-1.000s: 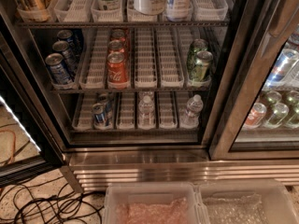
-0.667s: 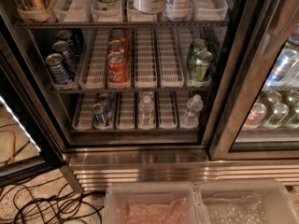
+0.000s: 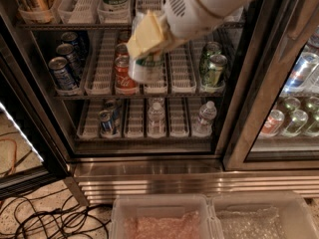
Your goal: Pick 7up can from top shelf of fridge
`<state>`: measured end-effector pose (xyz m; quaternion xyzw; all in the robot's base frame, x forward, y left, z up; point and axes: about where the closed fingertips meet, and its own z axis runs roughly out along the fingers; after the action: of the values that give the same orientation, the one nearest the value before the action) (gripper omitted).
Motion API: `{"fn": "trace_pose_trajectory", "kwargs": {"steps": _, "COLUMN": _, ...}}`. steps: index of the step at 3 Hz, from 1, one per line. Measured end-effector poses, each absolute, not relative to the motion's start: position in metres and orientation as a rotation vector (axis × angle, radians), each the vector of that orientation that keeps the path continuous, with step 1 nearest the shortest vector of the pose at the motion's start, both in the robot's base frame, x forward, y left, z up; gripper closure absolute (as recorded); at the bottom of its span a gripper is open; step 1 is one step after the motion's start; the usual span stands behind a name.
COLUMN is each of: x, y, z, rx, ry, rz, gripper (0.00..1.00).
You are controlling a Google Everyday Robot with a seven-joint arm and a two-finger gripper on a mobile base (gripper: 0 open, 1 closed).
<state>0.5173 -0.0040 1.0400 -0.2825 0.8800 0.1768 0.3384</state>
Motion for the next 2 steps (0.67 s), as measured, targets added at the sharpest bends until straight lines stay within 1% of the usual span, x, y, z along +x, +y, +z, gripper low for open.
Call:
{"fn": "trace_pose_trajectory", "kwargs": {"steps": 1, "x": 0.488, "y": 0.019, "z": 0.971, "rx": -0.807, "ry": 2.431, "rz": 0.667, "gripper": 1.00}}
{"fn": "trace_pose_trajectory", "kwargs": {"steps": 2, "x": 0.459, "y": 0.038, "z": 0.931, "rx": -0.885, "ry": 2.517, "rz": 0.842, "gripper": 1.00}}
